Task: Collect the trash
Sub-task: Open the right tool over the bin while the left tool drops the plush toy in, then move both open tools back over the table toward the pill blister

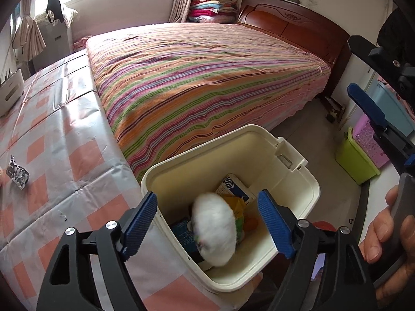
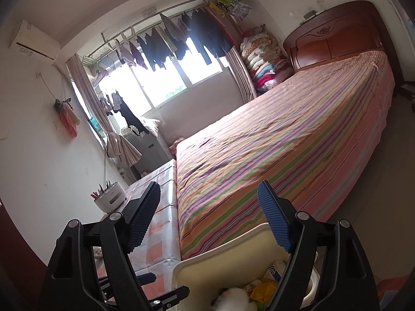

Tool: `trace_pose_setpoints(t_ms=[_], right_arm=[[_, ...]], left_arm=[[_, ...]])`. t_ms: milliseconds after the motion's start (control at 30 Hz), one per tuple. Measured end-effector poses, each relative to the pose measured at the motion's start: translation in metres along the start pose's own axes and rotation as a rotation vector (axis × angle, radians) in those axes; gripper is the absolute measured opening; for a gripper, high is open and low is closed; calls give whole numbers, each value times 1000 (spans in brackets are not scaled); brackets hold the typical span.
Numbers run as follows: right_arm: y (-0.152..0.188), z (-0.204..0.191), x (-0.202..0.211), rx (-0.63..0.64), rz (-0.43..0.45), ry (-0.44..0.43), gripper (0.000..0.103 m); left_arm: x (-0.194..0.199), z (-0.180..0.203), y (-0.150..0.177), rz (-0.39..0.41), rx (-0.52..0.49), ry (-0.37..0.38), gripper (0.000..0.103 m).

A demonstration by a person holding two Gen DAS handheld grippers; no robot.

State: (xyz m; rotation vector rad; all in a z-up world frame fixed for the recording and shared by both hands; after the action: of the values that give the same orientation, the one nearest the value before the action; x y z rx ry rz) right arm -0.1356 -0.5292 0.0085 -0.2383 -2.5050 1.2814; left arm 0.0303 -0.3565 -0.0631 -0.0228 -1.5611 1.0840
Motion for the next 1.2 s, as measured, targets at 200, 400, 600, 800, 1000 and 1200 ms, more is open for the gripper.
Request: trace_pose_setpoints(t_ms=[200, 400, 600, 800, 1000, 1200], right_arm=[[2, -9, 0, -1, 8, -14, 81], [5, -29, -5, 21, 6, -41, 86], [16, -62, -22, 55, -21, -101, 90], [39, -117, -45, 149, -93, -193, 92], [82, -191, -80, 304, -251, -348, 93], [135, -252, -126, 418, -431, -458, 93]], left_arm=[[6, -10, 3, -3, 14, -31, 81], [13, -31, 9, -11, 41, -71, 81], [27, -65, 20, 2, 109, -75, 81], [51, -110, 36, 31, 172, -131, 82], [81, -179, 62, 47, 306, -214, 90], [105, -242, 95, 49, 447, -277, 90]])
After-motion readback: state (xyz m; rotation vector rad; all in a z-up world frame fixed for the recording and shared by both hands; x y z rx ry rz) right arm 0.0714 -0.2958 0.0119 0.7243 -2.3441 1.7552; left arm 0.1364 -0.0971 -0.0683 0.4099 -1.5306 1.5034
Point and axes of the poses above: each gripper's, at about its wrist camera, not at the fingertips, and x roughly against the way its jaws point, z to its right, y to its underside, the point moved 3 cm from there along -x, roughly the way its jaws point, and after that the axes turned 1 degree about -y, right-handed, at the moved point
